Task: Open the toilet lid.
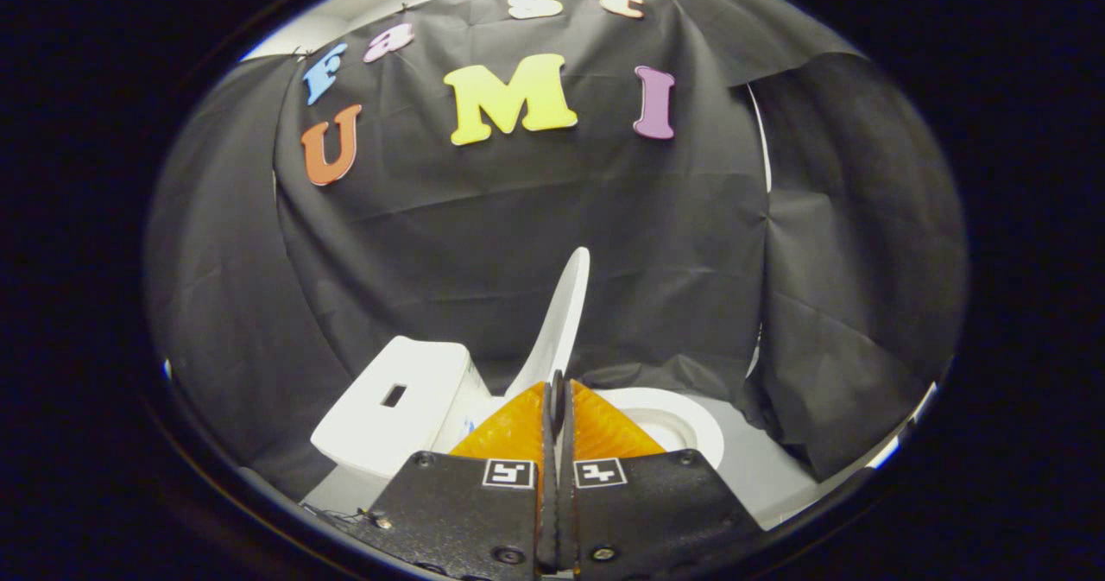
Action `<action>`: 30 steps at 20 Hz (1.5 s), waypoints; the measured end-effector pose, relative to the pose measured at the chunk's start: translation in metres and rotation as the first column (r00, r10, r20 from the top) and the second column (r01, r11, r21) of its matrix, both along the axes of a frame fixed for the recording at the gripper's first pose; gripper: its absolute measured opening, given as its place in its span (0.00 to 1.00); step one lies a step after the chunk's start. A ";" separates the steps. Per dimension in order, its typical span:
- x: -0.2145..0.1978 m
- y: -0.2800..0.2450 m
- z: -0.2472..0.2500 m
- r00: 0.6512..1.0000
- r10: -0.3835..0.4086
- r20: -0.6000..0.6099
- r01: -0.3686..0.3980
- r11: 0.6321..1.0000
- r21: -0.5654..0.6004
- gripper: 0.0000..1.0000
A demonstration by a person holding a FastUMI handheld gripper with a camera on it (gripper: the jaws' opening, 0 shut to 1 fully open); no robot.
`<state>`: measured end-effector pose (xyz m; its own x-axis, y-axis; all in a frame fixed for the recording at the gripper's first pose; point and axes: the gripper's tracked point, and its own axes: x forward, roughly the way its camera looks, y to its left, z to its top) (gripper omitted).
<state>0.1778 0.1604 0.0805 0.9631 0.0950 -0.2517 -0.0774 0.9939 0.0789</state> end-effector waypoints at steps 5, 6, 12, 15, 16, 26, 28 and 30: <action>-0.004 0.027 0.007 0.999 0.031 0.019 -0.031 0.999 -0.027 0.04; -0.005 0.033 0.009 0.999 0.040 0.023 -0.039 0.999 -0.036 0.04; -0.009 0.066 0.016 0.996 0.069 0.059 -0.062 0.991 -0.115 0.04; -0.010 0.080 0.018 0.994 0.087 0.071 -0.077 0.988 -0.132 0.04; -0.009 0.084 0.018 0.993 0.090 0.071 -0.080 0.988 -0.129 0.04; -0.015 0.144 0.019 0.986 0.143 0.090 -0.123 0.973 -0.193 0.04; -0.016 0.157 0.017 0.984 0.154 0.094 -0.132 0.969 -0.207 0.04; -0.016 0.169 0.015 0.981 0.163 0.105 -0.137 0.966 -0.221 0.04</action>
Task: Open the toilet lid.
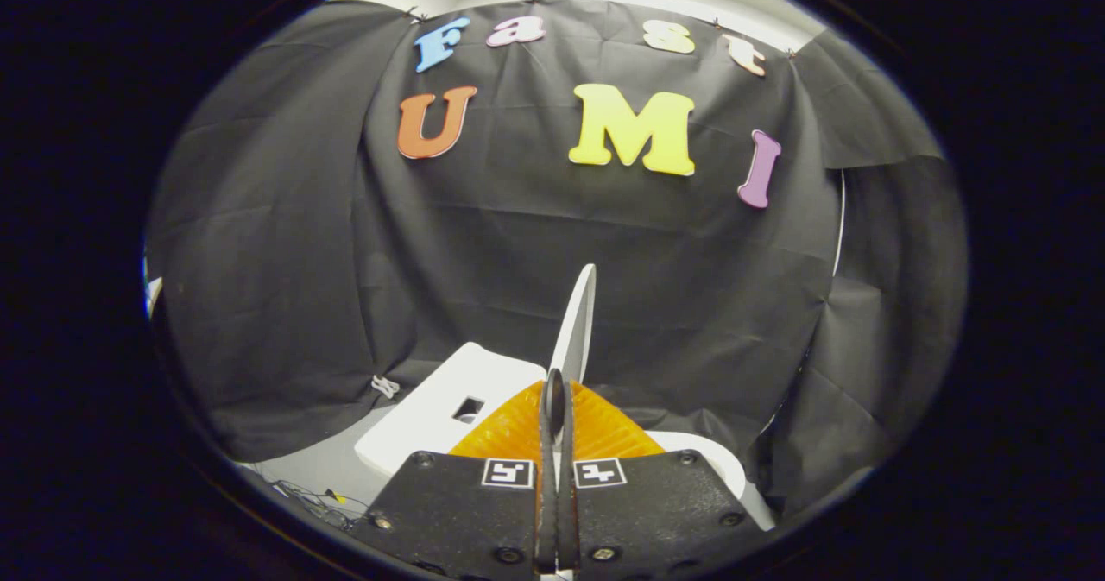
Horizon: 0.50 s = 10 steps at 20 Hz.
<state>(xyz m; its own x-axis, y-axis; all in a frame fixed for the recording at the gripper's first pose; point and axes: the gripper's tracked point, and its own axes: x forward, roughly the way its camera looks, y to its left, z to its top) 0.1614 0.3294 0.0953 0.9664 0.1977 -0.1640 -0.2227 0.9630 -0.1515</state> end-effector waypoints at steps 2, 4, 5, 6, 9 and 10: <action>0.000 0.007 -0.001 1.000 -0.002 0.014 0.002 1.000 -0.014 0.04; 0.001 0.011 -0.003 1.000 -0.012 0.018 0.012 1.000 -0.027 0.04; 0.001 0.013 -0.003 1.000 -0.018 0.016 0.019 0.999 -0.033 0.05; 0.001 0.016 -0.004 1.000 -0.021 0.013 0.022 0.999 -0.043 0.06; -0.001 0.030 -0.004 1.000 0.018 0.010 -0.017 0.998 -0.063 0.10; -0.001 0.035 -0.006 0.999 0.042 0.003 -0.042 0.997 -0.057 0.11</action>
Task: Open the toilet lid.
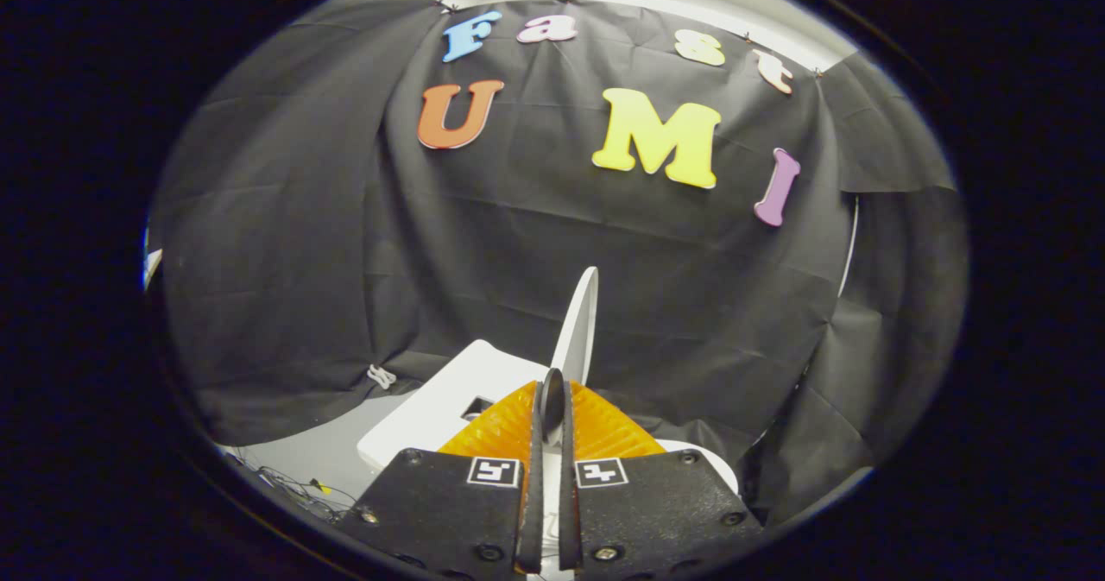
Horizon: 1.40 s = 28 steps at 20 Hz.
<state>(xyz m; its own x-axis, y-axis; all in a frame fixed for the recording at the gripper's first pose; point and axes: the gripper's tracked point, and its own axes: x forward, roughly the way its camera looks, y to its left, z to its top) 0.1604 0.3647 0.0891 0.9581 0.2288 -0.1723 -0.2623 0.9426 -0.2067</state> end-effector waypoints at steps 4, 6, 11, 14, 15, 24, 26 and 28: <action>-0.003 0.013 -0.004 0.995 0.091 -0.037 -0.089 0.995 0.040 0.37; -0.008 0.006 0.015 0.996 0.090 0.011 -0.091 0.993 0.070 0.61; -0.030 -0.031 0.059 0.983 0.060 0.172 -0.084 0.987 0.137 1.00; -0.050 -0.066 0.075 0.969 0.034 0.244 -0.080 0.980 0.182 1.00; -0.055 -0.079 0.076 0.966 0.027 0.259 -0.080 0.978 0.195 1.00; -0.090 -0.209 0.040 0.958 -0.079 0.275 0.006 0.966 0.258 1.00; -0.096 -0.236 0.020 0.954 -0.116 0.275 0.045 0.967 0.253 1.00; -0.100 -0.261 -0.008 0.955 -0.154 0.253 0.094 0.968 0.235 1.00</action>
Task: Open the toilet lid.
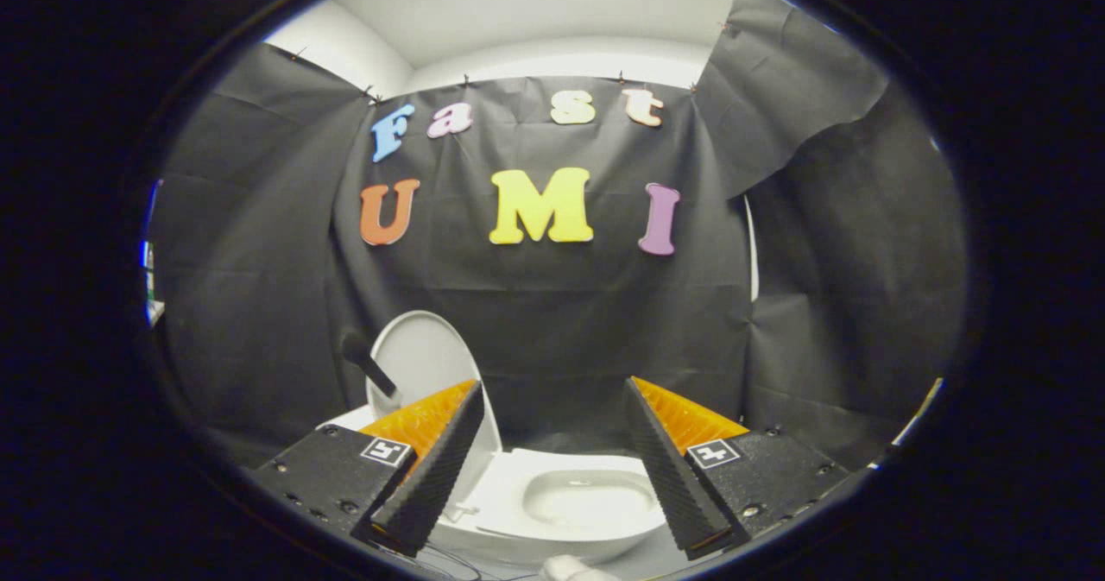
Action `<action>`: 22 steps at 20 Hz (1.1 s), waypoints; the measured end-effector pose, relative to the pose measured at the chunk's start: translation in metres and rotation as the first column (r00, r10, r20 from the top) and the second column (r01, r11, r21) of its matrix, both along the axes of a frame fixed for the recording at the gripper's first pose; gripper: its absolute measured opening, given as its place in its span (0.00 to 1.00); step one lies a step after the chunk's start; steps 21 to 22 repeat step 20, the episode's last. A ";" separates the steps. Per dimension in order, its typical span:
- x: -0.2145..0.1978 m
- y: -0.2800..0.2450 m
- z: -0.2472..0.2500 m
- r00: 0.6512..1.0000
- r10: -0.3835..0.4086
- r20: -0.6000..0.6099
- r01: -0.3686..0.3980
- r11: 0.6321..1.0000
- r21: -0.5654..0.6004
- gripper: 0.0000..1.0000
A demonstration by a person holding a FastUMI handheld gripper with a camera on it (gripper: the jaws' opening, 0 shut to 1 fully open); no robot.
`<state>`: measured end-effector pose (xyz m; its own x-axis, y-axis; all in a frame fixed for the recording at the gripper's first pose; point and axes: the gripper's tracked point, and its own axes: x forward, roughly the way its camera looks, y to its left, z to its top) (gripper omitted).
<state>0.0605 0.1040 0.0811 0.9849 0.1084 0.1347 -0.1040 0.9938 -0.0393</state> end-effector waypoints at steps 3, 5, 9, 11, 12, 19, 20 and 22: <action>-0.009 -0.026 -0.037 0.999 -0.032 -0.037 0.032 0.999 -0.010 1.00; -0.015 -0.043 -0.054 0.997 -0.055 -0.062 0.055 0.998 -0.003 1.00; -0.021 -0.065 -0.068 0.993 -0.086 -0.083 0.089 0.996 0.028 1.00; -0.026 -0.072 -0.070 0.992 -0.105 -0.076 0.106 0.994 0.012 1.00; -0.026 -0.079 -0.072 0.990 -0.123 -0.072 0.123 0.992 -0.002 1.00; -0.032 -0.099 -0.087 0.983 -0.144 -0.112 0.148 0.989 0.024 1.00; -0.033 -0.101 -0.086 0.983 -0.146 -0.111 0.149 0.989 0.024 1.00; -0.033 -0.101 -0.086 0.983 -0.146 -0.111 0.149 0.989 0.024 1.00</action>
